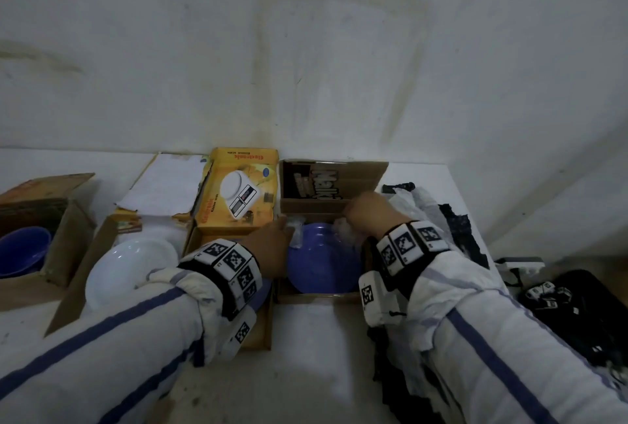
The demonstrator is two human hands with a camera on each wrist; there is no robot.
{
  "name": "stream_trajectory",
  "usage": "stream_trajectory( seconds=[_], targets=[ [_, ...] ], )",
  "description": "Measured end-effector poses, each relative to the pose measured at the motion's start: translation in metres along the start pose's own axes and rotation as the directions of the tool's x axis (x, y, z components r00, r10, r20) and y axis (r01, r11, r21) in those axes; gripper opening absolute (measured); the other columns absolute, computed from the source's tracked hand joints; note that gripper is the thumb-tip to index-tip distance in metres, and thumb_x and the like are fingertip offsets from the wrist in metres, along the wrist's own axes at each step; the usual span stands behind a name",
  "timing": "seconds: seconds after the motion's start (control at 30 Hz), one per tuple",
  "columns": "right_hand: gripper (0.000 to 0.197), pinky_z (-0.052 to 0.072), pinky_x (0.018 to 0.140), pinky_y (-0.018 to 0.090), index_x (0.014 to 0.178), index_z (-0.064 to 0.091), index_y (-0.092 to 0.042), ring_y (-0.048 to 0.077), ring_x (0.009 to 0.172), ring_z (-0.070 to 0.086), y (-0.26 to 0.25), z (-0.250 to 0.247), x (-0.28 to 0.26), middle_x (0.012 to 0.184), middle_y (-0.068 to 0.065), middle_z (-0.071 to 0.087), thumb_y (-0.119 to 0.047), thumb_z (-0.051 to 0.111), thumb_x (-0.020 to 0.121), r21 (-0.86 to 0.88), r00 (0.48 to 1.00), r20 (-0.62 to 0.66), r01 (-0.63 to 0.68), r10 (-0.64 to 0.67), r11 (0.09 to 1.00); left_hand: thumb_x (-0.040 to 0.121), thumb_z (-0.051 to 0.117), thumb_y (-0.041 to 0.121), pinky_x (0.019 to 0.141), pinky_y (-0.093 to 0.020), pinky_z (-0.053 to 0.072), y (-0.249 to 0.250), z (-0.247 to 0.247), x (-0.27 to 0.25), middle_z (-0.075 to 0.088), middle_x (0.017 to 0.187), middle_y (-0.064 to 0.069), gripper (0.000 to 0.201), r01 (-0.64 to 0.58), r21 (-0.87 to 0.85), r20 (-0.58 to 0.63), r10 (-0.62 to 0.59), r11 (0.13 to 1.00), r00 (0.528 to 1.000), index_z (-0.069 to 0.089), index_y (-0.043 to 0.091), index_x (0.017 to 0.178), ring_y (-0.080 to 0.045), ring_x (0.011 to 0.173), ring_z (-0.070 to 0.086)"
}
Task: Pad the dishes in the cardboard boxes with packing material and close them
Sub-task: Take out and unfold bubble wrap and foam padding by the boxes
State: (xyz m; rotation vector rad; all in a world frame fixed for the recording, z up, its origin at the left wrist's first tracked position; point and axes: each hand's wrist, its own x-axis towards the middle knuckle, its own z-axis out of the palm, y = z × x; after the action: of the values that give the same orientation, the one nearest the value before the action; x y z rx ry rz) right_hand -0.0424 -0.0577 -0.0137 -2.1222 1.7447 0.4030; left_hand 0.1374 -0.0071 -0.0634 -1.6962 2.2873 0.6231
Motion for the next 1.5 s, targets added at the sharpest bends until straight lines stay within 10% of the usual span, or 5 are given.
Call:
stream_trajectory(
  seconds=[0.27, 0.57, 0.9, 1.17, 1.5],
  targets=[
    [0.032, 0.056, 0.081, 0.036, 0.120, 0.058, -0.002, 0.028, 0.088, 0.065, 0.080, -0.022, -0.053, 0.111, 0.018, 0.064, -0.007, 0.049, 0.089, 0.362, 0.924, -0.117, -0.301, 0.363, 0.882, 0.093, 0.054, 0.022, 0.094, -0.029, 0.039, 0.090, -0.025, 0.003, 0.054, 0.130, -0.012, 0.028, -0.184, -0.329, -0.048, 0.178, 0.926, 0.983, 0.058, 0.009, 0.117, -0.027, 0.120, 0.050],
    [0.055, 0.042, 0.090, 0.030, 0.138, 0.039, -0.014, 0.031, 0.119, 0.048, 0.081, 0.036, -0.074, 0.139, 0.018, 0.037, -0.004, 0.052, 0.085, 0.463, 0.933, -0.103, -0.262, 0.344, 0.847, 0.082, 0.067, 0.016, 0.088, -0.031, 0.046, 0.145, 0.010, 0.029, 0.053, 0.123, -0.009, 0.051, 0.025, -0.735, 0.003, -0.033, 0.678, 0.999, 0.044, 0.008, 0.126, -0.027, 0.111, 0.054],
    [0.058, 0.044, 0.100, 0.039, 0.140, 0.035, -0.023, 0.031, 0.125, 0.043, 0.073, 0.010, -0.086, 0.142, 0.012, 0.035, -0.028, 0.056, 0.086, 0.324, 0.983, -0.028, -0.160, 0.179, 0.932, 0.085, 0.064, 0.000, 0.085, -0.037, 0.047, 0.141, 0.000, 0.021, 0.044, 0.073, 0.003, 0.039, -0.193, -0.899, -0.280, -0.177, 0.393, 0.944, 0.050, 0.009, 0.120, -0.014, 0.077, 0.047],
    [0.034, 0.043, 0.098, 0.040, 0.120, 0.057, -0.016, 0.029, 0.118, 0.050, 0.061, -0.011, -0.076, 0.126, 0.007, 0.054, -0.022, 0.052, 0.087, 0.005, 0.993, -0.050, -0.105, 0.105, 0.994, 0.087, 0.054, -0.011, 0.072, -0.024, 0.049, 0.125, -0.027, -0.004, 0.054, 0.092, -0.010, 0.041, -0.173, -0.976, -0.186, -0.101, 0.130, 0.977, 0.042, 0.009, 0.121, -0.016, 0.082, 0.055],
    [0.032, 0.046, 0.087, 0.033, 0.112, 0.062, -0.008, 0.026, 0.107, 0.057, 0.072, -0.007, -0.080, 0.118, 0.008, 0.059, 0.000, 0.043, 0.087, 0.173, 0.953, -0.249, -0.132, 0.172, 0.976, 0.086, 0.049, -0.011, 0.052, -0.029, 0.052, 0.140, 0.006, -0.003, 0.050, 0.126, -0.024, 0.069, 0.105, -0.972, 0.106, -0.009, 0.211, 0.994, 0.027, 0.018, 0.145, -0.028, 0.076, 0.058]
  ],
)
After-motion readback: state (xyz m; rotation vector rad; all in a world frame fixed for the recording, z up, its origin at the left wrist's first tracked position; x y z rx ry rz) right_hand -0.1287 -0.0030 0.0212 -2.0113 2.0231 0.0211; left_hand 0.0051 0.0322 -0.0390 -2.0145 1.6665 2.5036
